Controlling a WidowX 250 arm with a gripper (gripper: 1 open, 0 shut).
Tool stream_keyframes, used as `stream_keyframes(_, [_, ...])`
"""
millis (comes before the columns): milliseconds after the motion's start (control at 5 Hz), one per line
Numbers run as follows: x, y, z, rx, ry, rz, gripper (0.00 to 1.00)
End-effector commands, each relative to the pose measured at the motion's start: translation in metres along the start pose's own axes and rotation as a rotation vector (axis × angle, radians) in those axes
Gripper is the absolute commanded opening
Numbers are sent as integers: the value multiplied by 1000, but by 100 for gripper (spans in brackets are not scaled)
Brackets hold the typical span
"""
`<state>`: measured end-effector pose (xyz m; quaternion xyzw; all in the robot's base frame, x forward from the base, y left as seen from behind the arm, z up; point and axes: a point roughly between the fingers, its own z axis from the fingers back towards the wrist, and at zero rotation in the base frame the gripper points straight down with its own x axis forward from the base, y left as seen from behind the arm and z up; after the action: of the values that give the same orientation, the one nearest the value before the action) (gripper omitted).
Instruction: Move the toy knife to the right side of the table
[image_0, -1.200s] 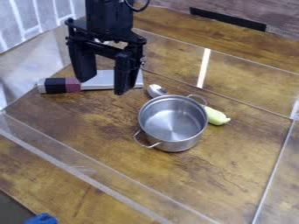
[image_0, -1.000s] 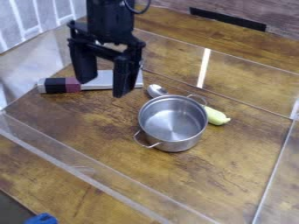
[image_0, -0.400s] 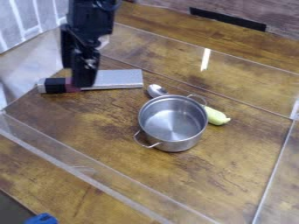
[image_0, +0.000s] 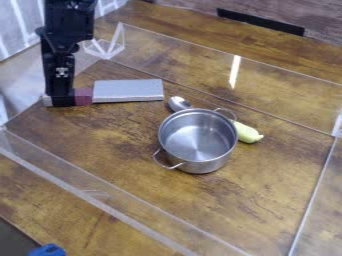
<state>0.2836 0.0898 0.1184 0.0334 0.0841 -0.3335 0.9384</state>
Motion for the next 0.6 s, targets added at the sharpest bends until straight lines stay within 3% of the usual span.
stream_keyframes(0, [-13,14,6,63,-61,-16,0])
stream_keyframes(200, [-15,22,-7,82,-87,-98,100])
stream_keyframes(400, [-3,25,-2,85,-94,-150,100])
